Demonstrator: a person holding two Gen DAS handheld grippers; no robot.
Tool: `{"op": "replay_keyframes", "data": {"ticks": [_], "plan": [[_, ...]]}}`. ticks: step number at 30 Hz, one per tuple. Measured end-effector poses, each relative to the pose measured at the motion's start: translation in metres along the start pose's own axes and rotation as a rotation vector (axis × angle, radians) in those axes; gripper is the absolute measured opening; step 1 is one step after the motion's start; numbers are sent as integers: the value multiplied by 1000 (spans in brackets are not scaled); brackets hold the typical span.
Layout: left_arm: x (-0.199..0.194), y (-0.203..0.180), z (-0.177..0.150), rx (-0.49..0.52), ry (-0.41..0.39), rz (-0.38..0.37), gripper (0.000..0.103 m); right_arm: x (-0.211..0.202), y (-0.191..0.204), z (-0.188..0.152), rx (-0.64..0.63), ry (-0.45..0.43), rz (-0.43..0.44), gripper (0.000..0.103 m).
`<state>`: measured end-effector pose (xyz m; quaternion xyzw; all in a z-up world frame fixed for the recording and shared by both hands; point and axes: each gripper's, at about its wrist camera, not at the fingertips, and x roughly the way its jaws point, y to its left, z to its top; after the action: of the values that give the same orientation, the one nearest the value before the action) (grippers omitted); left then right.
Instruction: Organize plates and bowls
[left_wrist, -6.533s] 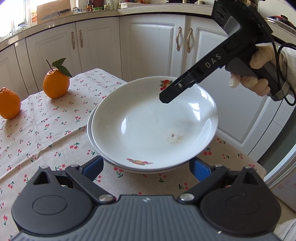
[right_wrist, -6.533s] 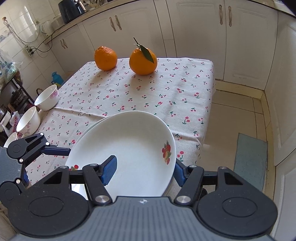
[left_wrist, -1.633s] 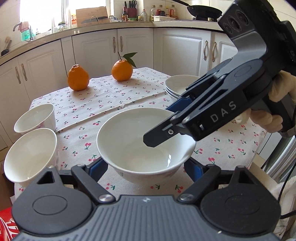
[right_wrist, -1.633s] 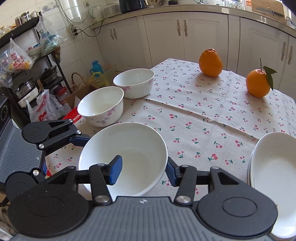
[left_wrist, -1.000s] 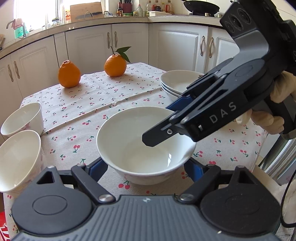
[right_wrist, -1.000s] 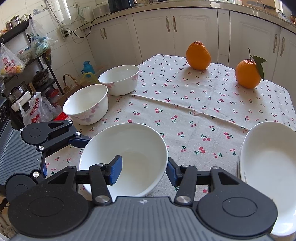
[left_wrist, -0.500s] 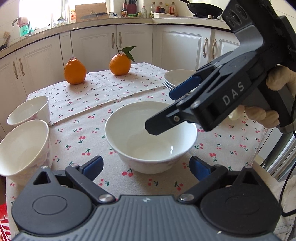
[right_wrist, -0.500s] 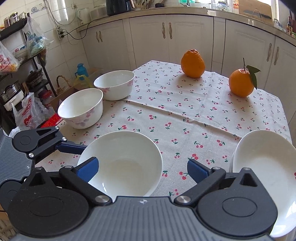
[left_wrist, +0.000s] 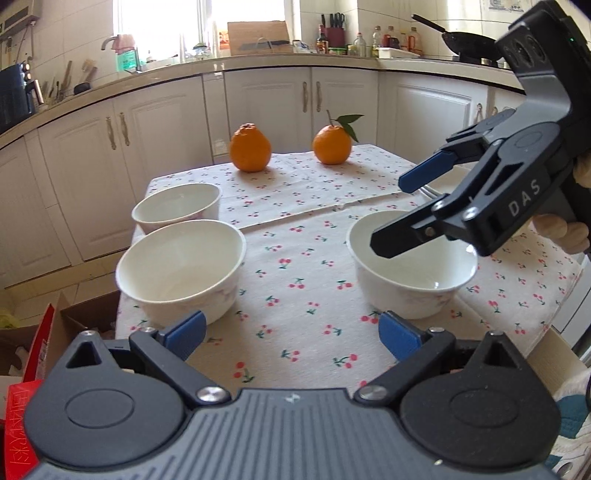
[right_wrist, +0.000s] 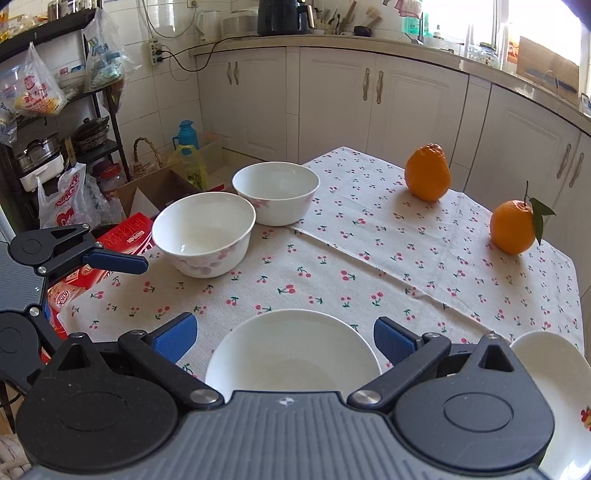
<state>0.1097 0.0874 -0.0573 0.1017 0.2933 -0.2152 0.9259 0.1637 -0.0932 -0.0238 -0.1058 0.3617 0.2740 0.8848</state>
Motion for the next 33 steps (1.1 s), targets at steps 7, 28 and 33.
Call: {"op": "replay_keyframes", "data": {"ticks": [7,28,33], "plan": [[0,34,-5,-20,-5,103,100,15,16,21,-26,-5,35,103],[36,69,4,-7,-17,64,100,82,26,73,-45,57,133,102],[42,70,6,-4,-16,49,100,100,23,84,-35,90,171,94]]}}
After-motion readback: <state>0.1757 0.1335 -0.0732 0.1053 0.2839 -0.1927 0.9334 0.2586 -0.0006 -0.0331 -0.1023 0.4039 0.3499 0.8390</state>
